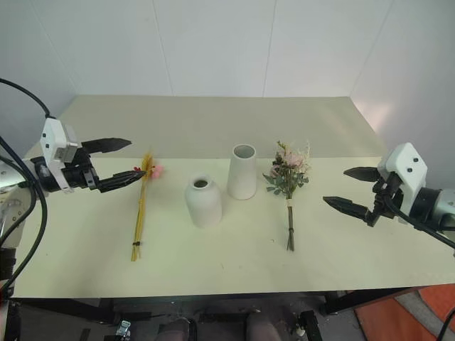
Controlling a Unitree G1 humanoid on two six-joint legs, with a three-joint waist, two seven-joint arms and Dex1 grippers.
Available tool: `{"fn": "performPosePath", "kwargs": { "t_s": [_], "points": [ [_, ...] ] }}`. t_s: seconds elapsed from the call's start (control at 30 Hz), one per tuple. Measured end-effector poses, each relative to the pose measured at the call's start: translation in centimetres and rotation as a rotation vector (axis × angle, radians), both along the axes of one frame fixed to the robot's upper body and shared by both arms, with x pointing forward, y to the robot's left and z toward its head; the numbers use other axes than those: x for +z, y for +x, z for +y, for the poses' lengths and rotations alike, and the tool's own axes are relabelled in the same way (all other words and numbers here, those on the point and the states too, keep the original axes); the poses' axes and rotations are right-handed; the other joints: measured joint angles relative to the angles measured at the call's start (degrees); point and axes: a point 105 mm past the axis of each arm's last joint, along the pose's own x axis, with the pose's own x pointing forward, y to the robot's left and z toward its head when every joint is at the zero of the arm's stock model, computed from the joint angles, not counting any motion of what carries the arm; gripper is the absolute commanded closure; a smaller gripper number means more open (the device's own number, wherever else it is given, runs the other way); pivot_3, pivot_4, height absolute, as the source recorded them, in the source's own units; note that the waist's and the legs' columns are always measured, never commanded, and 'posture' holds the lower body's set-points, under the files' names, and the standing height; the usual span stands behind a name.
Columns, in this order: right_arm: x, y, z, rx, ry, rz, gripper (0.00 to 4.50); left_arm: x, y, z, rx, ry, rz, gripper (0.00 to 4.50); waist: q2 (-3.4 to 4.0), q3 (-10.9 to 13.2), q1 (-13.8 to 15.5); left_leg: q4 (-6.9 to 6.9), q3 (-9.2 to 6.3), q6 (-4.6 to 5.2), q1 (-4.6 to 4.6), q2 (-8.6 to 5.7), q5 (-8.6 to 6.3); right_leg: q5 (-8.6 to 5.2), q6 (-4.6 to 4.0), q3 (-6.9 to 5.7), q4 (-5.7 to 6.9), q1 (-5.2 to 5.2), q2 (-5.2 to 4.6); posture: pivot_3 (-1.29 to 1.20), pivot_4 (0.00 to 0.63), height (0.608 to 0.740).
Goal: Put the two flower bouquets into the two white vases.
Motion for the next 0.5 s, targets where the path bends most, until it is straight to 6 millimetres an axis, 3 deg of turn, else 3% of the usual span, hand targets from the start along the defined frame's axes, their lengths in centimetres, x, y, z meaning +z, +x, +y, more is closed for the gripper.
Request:
{"fn": "performPosePath", "kwargs": {
  "t_s": [0.33,0.5],
  "points": [
    [0.4,0.7,0.4,0.002,0.007,0.001,0.0,-0.1,-0.5,-0.4,-0.016,0.005,0.019,0.03,0.0,0.0,-0.03,0.0,-0.01,0.0,0.01,0.0,0.0,0.0,0.0,0.0,0.0,0.01,0.0,0.0,0.15,0.74],
    [-1.5,2.0,2.0,-0.024,0.008,0.136,0.0,0.2,-0.7,-0.9,-0.038,-0.018,0.016,0.03,0.0,0.0,-0.06,0.0,-0.01,0.0,0.02,0.01,0.0,0.0,-0.01,0.0,0.03,-0.01,0.0,0.0,0.15,0.74]
  ]
}}
